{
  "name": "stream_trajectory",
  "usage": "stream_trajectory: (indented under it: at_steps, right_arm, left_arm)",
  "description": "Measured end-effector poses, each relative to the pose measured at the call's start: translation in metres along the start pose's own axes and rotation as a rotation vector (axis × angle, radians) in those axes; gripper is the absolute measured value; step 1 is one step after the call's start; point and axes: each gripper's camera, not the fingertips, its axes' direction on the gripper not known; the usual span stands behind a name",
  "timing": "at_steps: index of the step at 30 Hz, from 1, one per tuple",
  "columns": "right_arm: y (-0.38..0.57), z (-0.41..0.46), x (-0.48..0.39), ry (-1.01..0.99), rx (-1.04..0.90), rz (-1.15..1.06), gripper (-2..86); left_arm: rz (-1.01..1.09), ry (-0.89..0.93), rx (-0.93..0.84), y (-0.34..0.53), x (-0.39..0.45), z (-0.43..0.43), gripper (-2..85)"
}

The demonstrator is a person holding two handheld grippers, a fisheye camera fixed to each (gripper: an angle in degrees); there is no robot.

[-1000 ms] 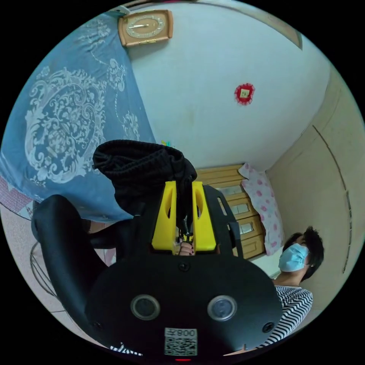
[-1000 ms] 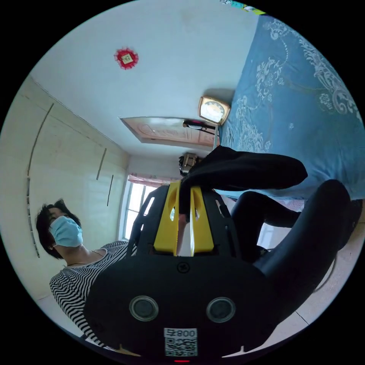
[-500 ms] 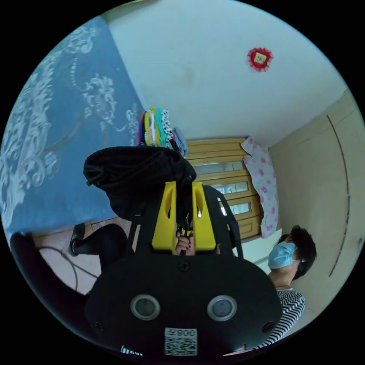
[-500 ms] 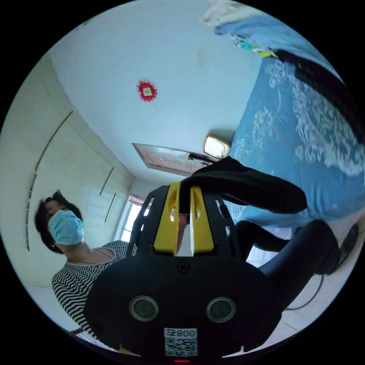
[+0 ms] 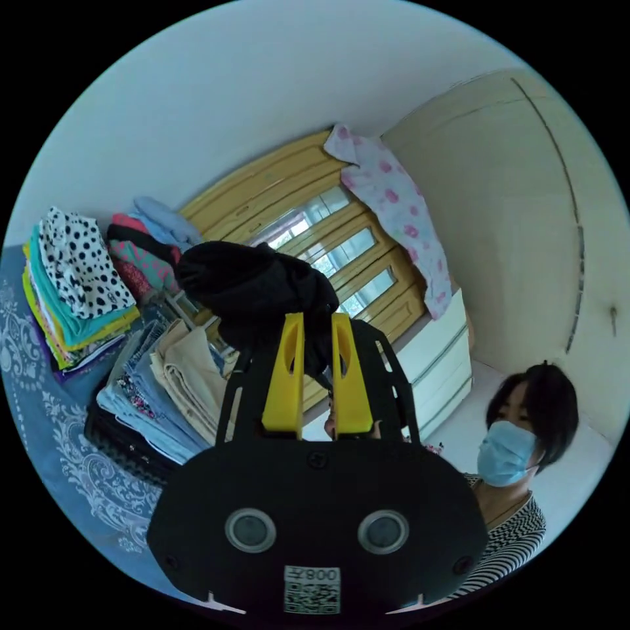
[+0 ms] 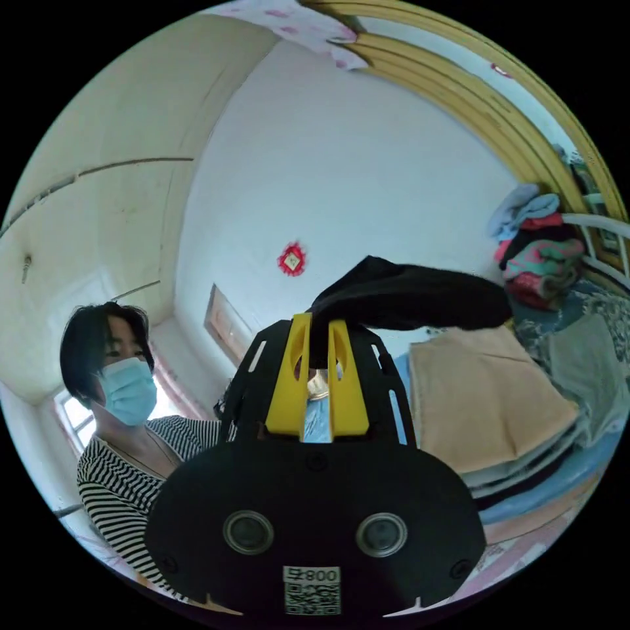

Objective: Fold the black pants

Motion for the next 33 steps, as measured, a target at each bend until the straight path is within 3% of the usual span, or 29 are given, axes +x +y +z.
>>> stream_trajectory:
  at_steps: [6, 10, 19, 25, 28, 33]
  right_arm:
    - [0.11, -0.052, 0.146, 0.212, -0.016, 0.342, 1.9]
    - [0.19, -0.043, 0.221, 0.152, -0.052, 0.551, 2.4]
    - [0.207, -0.049, 0.268, 0.215, -0.067, 0.695, 3.5]
    - [0.224, -0.041, 0.3, 0.238, -0.1, 0.791, 5.0]
    - [0.228, -0.039, 0.314, 0.234, -0.108, 0.829, 5.7]
    - [0.234, -0.031, 0.332, 0.268, -0.122, 0.86, 6.4]
  left_arm:
    - [-0.23, -0.143, -0.251, 0.008, -0.184, 0.138, 7.2]
    - [-0.316, 0.042, -0.202, 0.028, -0.267, 0.186, 7.2]
    - [-0.327, -0.187, -0.359, 0.004, -0.324, 0.294, 7.9]
    - [-0.398, -0.38, -0.246, 0.01, -0.334, 0.322, 5.2]
    - [-0.357, -0.424, -0.222, 0.011, -0.328, 0.351, 1.8]
    - [-0.215, -0.468, -0.383, 0.002, -0.341, 0.45, 0.4]
